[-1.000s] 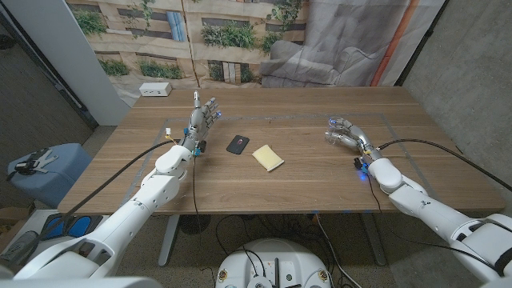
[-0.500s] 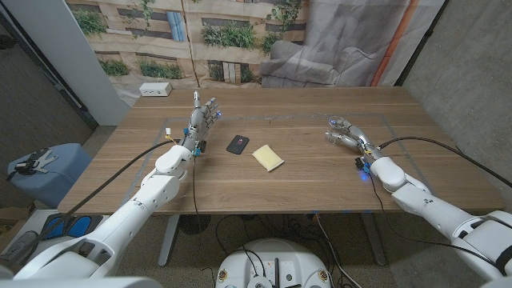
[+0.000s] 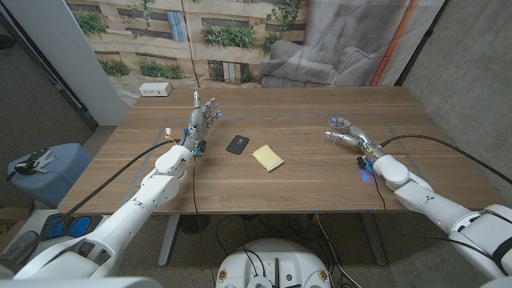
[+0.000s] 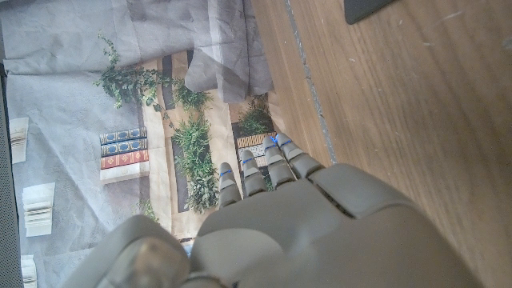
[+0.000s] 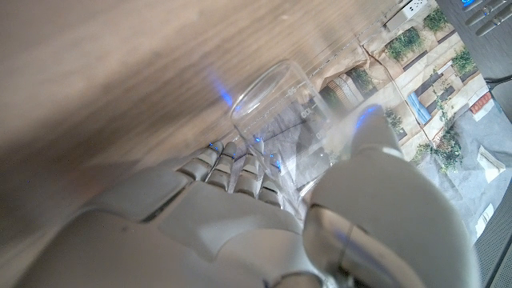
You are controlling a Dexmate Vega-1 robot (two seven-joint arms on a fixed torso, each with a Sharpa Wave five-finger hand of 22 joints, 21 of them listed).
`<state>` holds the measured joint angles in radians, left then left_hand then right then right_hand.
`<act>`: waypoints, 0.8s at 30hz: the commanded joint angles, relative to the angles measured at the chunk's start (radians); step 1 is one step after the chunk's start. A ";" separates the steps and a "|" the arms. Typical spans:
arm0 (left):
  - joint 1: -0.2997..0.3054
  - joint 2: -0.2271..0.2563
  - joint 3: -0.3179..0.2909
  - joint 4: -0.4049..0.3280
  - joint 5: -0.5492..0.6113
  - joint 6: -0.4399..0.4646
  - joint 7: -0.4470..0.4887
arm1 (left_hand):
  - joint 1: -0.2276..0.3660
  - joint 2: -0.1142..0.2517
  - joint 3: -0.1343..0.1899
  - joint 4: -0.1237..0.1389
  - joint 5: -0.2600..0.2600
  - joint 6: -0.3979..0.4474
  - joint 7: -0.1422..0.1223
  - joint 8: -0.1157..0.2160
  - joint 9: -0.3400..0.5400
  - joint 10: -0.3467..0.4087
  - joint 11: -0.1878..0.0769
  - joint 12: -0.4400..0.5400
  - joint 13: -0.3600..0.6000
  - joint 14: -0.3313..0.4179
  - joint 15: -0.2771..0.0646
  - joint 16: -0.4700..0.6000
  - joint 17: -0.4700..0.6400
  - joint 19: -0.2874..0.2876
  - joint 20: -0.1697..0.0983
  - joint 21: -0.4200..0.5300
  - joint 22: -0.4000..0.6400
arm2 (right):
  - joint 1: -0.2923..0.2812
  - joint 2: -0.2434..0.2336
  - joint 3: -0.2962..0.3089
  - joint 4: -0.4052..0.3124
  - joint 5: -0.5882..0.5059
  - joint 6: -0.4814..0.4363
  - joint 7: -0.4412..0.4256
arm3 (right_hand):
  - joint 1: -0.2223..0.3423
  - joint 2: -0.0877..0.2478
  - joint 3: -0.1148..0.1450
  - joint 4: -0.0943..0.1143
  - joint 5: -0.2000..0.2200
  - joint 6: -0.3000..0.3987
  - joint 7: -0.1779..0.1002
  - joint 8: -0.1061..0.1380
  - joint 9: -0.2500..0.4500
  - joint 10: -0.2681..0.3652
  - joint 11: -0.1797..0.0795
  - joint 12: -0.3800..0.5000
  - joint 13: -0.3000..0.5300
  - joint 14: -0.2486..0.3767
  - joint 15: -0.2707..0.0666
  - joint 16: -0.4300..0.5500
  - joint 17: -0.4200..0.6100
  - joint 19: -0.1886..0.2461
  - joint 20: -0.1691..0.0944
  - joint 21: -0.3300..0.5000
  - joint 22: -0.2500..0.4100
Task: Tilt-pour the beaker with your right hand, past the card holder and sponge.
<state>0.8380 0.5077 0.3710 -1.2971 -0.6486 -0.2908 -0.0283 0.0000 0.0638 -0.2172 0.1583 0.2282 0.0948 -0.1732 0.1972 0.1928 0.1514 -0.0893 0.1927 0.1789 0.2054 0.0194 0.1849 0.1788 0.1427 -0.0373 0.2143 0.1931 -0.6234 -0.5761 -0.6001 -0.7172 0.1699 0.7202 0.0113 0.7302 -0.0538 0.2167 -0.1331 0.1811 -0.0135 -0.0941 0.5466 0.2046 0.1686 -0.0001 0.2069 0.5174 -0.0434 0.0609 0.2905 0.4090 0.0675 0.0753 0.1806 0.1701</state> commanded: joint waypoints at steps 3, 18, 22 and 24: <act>0.000 0.000 0.000 -0.001 0.000 0.000 0.000 | 0.002 0.026 -0.006 -0.001 0.004 0.005 -0.005 0.004 0.003 0.009 0.001 0.006 0.003 0.007 0.000 0.005 0.005 0.009 -0.008 0.007 0.003 | 0.040 0.008 -0.013 0.077 0.033 0.068 0.114 | -0.027 -0.011 -0.009 0.000 0.002 -0.057 0.014 -0.040 -0.001 -0.069 0.018 -0.011 -0.001 -0.056 0.027 -0.029 -0.005 -0.045 0.015 -0.001 0.002; 0.000 0.000 0.000 -0.001 0.000 0.000 0.000 | 0.002 0.026 -0.006 -0.001 0.004 0.003 -0.006 0.004 0.003 0.009 0.000 0.006 0.003 0.007 0.001 0.005 0.005 0.009 -0.008 0.007 0.003 | 0.044 -0.021 -0.012 0.047 0.032 0.079 0.150 | -0.079 -0.047 -0.033 0.002 0.036 -0.160 0.046 -0.126 -0.006 -0.230 0.036 -0.029 -0.038 -0.144 0.050 -0.077 -0.028 -0.090 -0.007 0.003 0.000; 0.001 0.000 0.000 -0.001 0.000 0.000 0.000 | 0.002 0.026 -0.006 -0.001 0.004 0.003 -0.006 0.003 0.003 0.010 0.000 0.006 0.003 0.007 0.001 0.005 0.005 0.009 -0.008 0.007 0.003 | 0.048 -0.036 -0.010 0.038 0.039 0.079 0.183 | -0.102 -0.073 -0.055 0.004 0.064 -0.205 0.059 -0.167 -0.009 -0.285 0.031 -0.030 -0.066 -0.172 0.047 -0.090 -0.041 -0.114 -0.016 0.000 -0.001; 0.001 0.000 0.000 -0.001 0.000 0.000 0.000 | 0.002 0.026 -0.006 -0.001 0.004 0.004 -0.006 0.004 0.003 0.010 0.001 0.006 0.003 0.007 0.001 0.005 0.005 0.009 -0.008 0.007 0.003 | 0.051 -0.047 -0.013 0.029 0.037 0.076 0.203 | -0.112 -0.084 -0.067 0.006 0.075 -0.224 0.068 -0.186 -0.011 -0.311 0.029 -0.031 -0.081 -0.196 0.040 -0.097 -0.049 -0.134 -0.021 -0.003 -0.001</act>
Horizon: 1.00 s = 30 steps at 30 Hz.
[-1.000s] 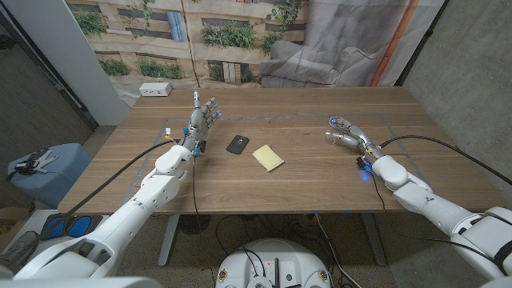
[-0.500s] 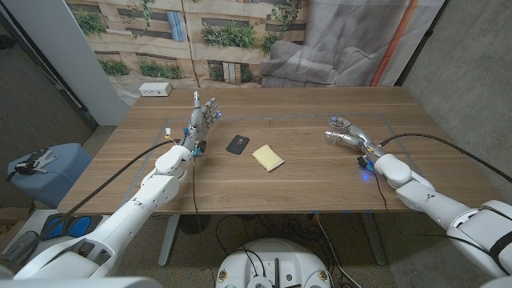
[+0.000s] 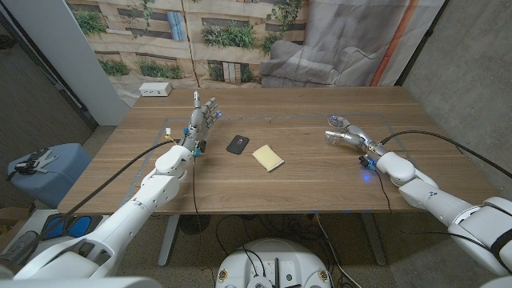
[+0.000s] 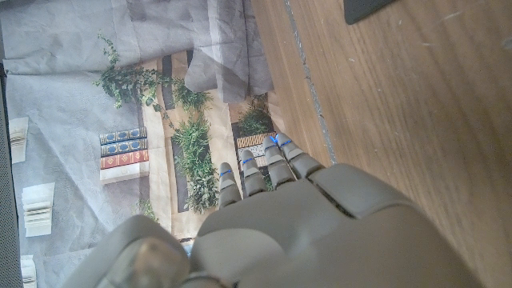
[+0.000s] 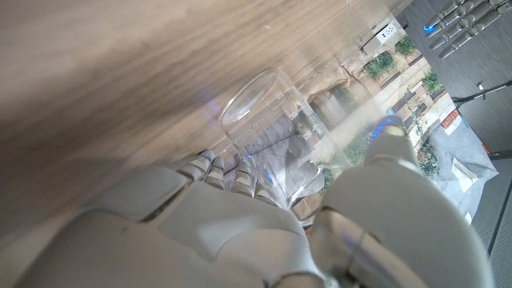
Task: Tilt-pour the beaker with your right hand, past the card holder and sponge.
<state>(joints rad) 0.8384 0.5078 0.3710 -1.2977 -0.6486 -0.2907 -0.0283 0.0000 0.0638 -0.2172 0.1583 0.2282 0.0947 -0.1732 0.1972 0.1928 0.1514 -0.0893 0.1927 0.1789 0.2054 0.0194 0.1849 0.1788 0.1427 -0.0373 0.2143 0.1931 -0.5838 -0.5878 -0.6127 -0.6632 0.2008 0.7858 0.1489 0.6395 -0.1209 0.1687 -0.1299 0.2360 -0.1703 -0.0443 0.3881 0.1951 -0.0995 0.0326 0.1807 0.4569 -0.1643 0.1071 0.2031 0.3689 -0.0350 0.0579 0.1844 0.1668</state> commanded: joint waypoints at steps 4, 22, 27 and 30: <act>0.000 0.000 0.000 -0.001 0.000 0.000 0.000 | 0.002 0.026 -0.006 -0.001 0.004 0.004 -0.005 0.004 0.003 0.010 0.001 0.006 0.003 0.006 0.002 0.004 0.005 0.008 -0.008 0.007 0.003 | 0.008 -0.048 -0.002 -0.043 0.000 0.005 0.076 | -0.042 -0.032 -0.046 0.009 0.038 -0.120 0.026 -0.074 -0.007 -0.104 0.003 -0.008 -0.056 -0.112 -0.006 -0.016 -0.024 -0.056 -0.013 -0.005 0.003; 0.000 0.000 0.000 0.000 0.000 0.000 0.000 | 0.002 0.026 -0.006 -0.001 0.004 0.004 -0.006 0.004 0.003 0.010 0.000 0.006 0.003 0.006 0.002 0.005 0.005 0.008 -0.008 0.007 0.003 | -0.052 -0.043 0.070 -0.119 0.140 -0.039 0.130 | -0.115 -0.042 -0.116 0.036 0.055 -0.162 0.040 -0.145 -0.015 -0.178 0.007 -0.001 -0.131 -0.161 -0.019 -0.011 -0.051 -0.085 -0.038 0.000 0.003; 0.000 0.000 0.000 0.000 0.000 0.000 0.000 | 0.002 0.026 -0.006 -0.001 0.004 0.003 -0.006 0.003 0.003 0.010 -0.001 0.006 0.003 0.006 0.001 0.005 0.005 0.008 -0.007 0.007 0.003 | -0.079 -0.044 0.095 -0.169 0.171 -0.077 0.114 | -0.141 -0.036 -0.130 0.050 0.059 -0.154 0.054 -0.152 -0.016 -0.174 0.008 0.003 -0.145 -0.156 -0.015 -0.006 -0.055 -0.079 -0.036 0.003 0.003; 0.000 0.000 0.000 0.000 0.000 0.000 0.000 | 0.002 0.026 -0.006 -0.001 0.004 0.003 -0.006 0.003 0.003 0.010 -0.001 0.006 0.003 0.006 0.000 0.004 0.005 0.008 -0.008 0.007 0.003 | -0.095 -0.050 0.106 -0.209 0.182 -0.109 0.102 | -0.156 -0.031 -0.136 0.057 0.061 -0.150 0.058 -0.155 -0.016 -0.173 0.009 0.004 -0.153 -0.153 -0.014 -0.004 -0.057 -0.075 -0.036 0.005 0.003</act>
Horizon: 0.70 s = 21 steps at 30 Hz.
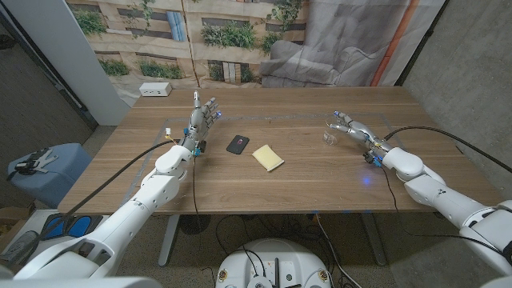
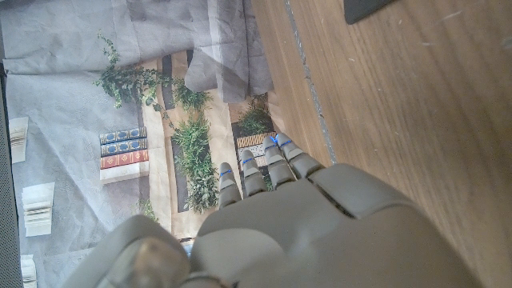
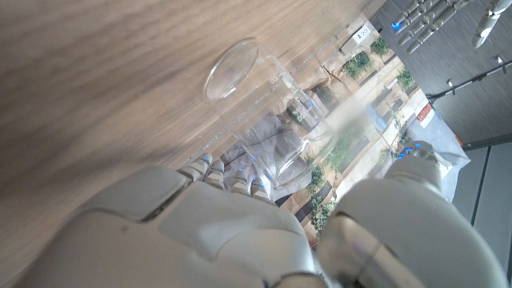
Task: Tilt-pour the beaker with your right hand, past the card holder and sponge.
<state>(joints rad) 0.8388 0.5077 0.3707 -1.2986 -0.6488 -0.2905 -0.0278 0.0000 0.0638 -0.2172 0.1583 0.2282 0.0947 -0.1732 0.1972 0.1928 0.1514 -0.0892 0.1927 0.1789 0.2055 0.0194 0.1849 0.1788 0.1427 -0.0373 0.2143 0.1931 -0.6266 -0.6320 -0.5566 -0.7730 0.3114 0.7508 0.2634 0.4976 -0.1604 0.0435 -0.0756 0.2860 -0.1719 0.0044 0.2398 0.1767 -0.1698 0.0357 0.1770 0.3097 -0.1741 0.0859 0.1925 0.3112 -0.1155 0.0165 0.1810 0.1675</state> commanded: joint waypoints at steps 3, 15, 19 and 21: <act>-0.001 0.000 0.000 0.001 0.001 0.000 0.000 | 0.002 0.026 -0.006 -0.001 0.004 0.004 -0.006 0.004 0.003 0.009 -0.001 0.006 0.003 0.007 0.001 0.005 0.005 0.008 -0.008 0.007 0.003 | -0.068 -0.016 0.059 -0.141 0.081 -0.110 -0.019 | -0.028 0.012 -0.018 0.011 0.014 -0.146 0.010 -0.012 0.003 -0.101 0.007 0.009 -0.014 -0.142 0.011 0.009 -0.001 0.005 0.006 0.008 0.003; 0.000 0.000 0.000 0.001 0.000 0.000 0.000 | 0.002 0.026 -0.006 -0.001 0.004 0.002 -0.007 0.003 0.003 0.009 0.000 0.005 0.003 0.006 0.000 0.005 0.005 0.009 -0.009 0.007 0.003 | -0.135 -0.014 0.110 -0.279 0.140 -0.258 -0.109 | -0.117 0.041 -0.054 0.060 0.033 -0.105 0.025 -0.023 0.002 -0.056 -0.036 0.023 -0.060 -0.113 -0.008 0.023 -0.013 0.026 -0.001 0.014 0.002; 0.000 0.000 0.000 0.000 0.000 0.000 0.000 | 0.002 0.026 -0.006 -0.001 0.004 0.003 -0.006 0.003 0.003 0.010 -0.001 0.006 0.003 0.006 0.000 0.005 0.005 0.008 -0.009 0.007 0.003 | -0.156 -0.009 0.127 -0.320 0.153 -0.298 -0.157 | -0.140 0.049 -0.066 0.074 0.044 -0.069 0.046 -0.023 0.000 -0.028 -0.057 0.026 -0.083 -0.092 -0.022 0.028 -0.022 0.047 -0.018 0.018 0.001; 0.000 0.000 0.000 0.000 0.000 0.000 0.000 | 0.002 0.026 -0.006 -0.001 0.004 0.003 -0.006 0.004 0.004 0.010 -0.001 0.006 0.003 0.006 0.000 0.005 0.005 0.009 -0.008 0.007 0.003 | -0.160 -0.005 0.133 -0.331 0.161 -0.314 -0.168 | -0.144 0.051 -0.068 0.077 0.045 -0.066 0.050 -0.024 0.000 -0.023 -0.057 0.027 -0.086 -0.086 -0.023 0.030 -0.023 0.051 -0.021 0.018 0.001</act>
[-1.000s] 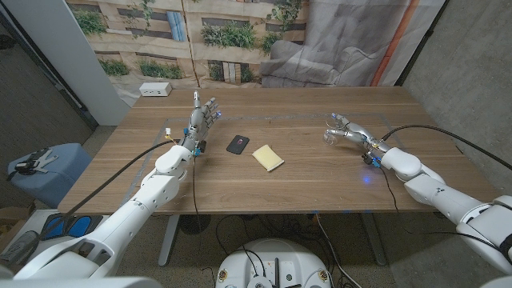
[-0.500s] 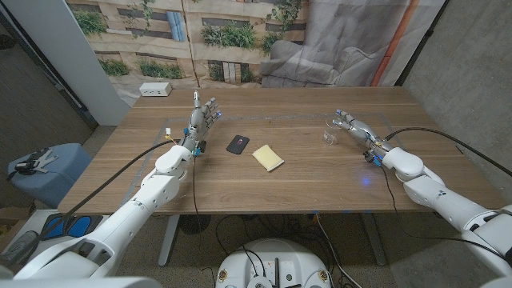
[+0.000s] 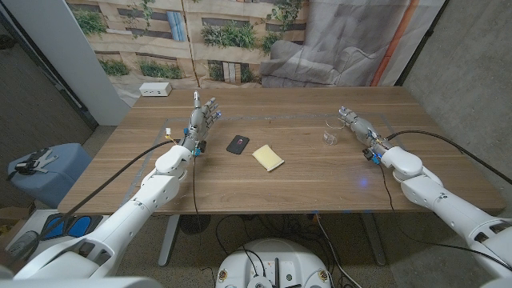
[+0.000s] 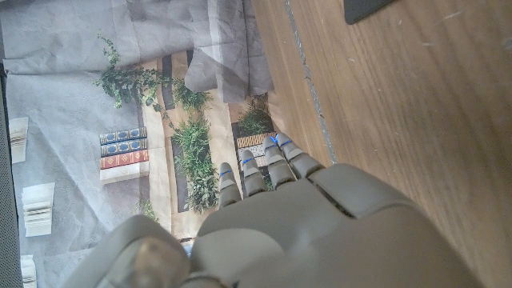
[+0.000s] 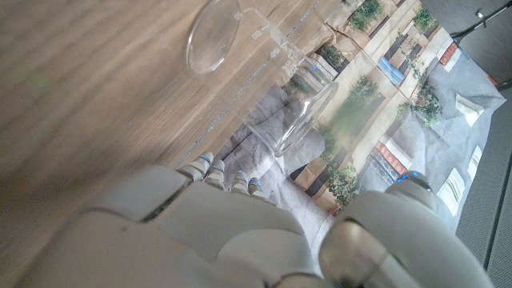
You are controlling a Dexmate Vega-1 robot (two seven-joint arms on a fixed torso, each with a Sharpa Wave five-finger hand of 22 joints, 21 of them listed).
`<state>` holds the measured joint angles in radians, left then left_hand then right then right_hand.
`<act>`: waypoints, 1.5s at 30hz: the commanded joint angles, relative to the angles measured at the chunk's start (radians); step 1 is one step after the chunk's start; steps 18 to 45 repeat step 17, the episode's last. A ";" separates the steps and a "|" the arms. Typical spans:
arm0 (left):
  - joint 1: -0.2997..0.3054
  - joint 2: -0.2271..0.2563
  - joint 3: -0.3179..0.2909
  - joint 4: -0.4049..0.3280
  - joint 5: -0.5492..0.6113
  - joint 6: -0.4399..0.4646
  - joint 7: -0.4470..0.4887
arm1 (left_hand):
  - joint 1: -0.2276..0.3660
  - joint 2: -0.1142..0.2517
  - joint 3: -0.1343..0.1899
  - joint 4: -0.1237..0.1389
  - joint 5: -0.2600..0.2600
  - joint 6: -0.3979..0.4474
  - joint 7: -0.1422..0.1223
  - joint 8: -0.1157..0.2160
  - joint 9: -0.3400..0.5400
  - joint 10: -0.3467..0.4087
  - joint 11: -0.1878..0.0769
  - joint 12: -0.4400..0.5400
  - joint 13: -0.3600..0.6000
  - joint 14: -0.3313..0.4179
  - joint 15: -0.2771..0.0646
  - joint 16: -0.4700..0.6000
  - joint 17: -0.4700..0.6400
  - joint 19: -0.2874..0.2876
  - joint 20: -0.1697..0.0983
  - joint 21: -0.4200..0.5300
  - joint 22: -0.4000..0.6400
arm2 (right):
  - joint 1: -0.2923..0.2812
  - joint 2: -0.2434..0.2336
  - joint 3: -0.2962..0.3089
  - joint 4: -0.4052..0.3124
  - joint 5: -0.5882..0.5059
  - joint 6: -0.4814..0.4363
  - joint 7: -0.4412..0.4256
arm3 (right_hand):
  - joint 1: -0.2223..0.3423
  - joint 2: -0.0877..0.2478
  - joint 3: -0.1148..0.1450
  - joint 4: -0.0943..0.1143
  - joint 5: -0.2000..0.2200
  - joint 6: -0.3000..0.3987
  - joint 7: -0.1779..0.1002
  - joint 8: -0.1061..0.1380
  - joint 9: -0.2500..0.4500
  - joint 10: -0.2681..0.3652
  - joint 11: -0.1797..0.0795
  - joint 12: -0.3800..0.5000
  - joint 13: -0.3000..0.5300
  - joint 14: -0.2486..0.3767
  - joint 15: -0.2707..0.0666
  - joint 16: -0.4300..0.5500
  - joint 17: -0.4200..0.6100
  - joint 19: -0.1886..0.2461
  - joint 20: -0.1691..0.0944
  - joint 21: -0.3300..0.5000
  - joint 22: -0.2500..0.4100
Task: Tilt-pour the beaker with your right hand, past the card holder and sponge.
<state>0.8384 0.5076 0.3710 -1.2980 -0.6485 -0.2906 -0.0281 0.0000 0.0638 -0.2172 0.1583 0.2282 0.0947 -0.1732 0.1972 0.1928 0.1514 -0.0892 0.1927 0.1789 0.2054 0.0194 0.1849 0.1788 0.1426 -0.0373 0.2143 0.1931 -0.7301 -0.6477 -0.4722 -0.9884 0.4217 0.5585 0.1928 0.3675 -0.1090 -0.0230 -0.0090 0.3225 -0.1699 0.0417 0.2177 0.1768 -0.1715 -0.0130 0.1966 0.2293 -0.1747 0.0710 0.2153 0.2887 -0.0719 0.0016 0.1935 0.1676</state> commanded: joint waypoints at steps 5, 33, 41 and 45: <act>0.000 0.000 0.000 0.000 0.000 0.000 0.000 | 0.002 0.026 -0.006 -0.001 0.004 0.003 -0.006 0.003 0.003 0.010 0.000 0.006 0.003 0.006 0.001 0.005 0.005 0.009 -0.009 0.008 0.003 | -0.065 0.041 0.076 -0.134 0.110 -0.144 -0.103 | -0.027 0.007 -0.007 0.019 0.015 -0.061 0.031 -0.006 0.000 -0.010 -0.007 0.007 -0.017 -0.071 -0.015 0.011 -0.006 0.026 -0.017 0.009 0.001; 0.000 0.000 0.000 0.000 0.000 0.000 0.000 | 0.002 0.026 -0.006 -0.001 0.004 0.004 -0.005 0.004 0.003 0.010 0.001 0.006 0.003 0.006 0.001 0.005 0.005 0.008 -0.008 0.007 0.003 | -0.132 0.167 0.208 -0.189 0.397 -0.154 -0.078 | -0.052 0.029 -0.015 0.038 0.028 -0.022 0.040 -0.007 -0.001 0.039 -0.001 0.015 -0.037 -0.034 -0.029 0.018 -0.017 0.063 -0.032 0.013 0.000; 0.000 0.000 0.000 0.000 0.000 0.000 0.000 | 0.002 0.026 -0.006 -0.001 0.004 0.004 -0.005 0.004 0.003 0.010 0.001 0.006 0.003 0.006 0.001 0.005 0.005 0.008 -0.008 0.007 0.003 | -0.132 0.167 0.208 -0.189 0.397 -0.154 -0.078 | -0.052 0.029 -0.015 0.038 0.028 -0.022 0.040 -0.007 -0.001 0.039 -0.001 0.015 -0.037 -0.034 -0.029 0.018 -0.017 0.063 -0.032 0.013 0.000; 0.000 0.000 0.000 0.000 0.000 0.000 0.000 | 0.002 0.026 -0.006 -0.001 0.004 0.004 -0.005 0.004 0.003 0.010 0.001 0.006 0.003 0.006 0.001 0.005 0.005 0.008 -0.008 0.007 0.003 | -0.132 0.167 0.208 -0.189 0.397 -0.154 -0.078 | -0.052 0.029 -0.015 0.038 0.028 -0.022 0.040 -0.007 -0.001 0.039 -0.001 0.015 -0.037 -0.034 -0.029 0.018 -0.017 0.063 -0.032 0.013 0.000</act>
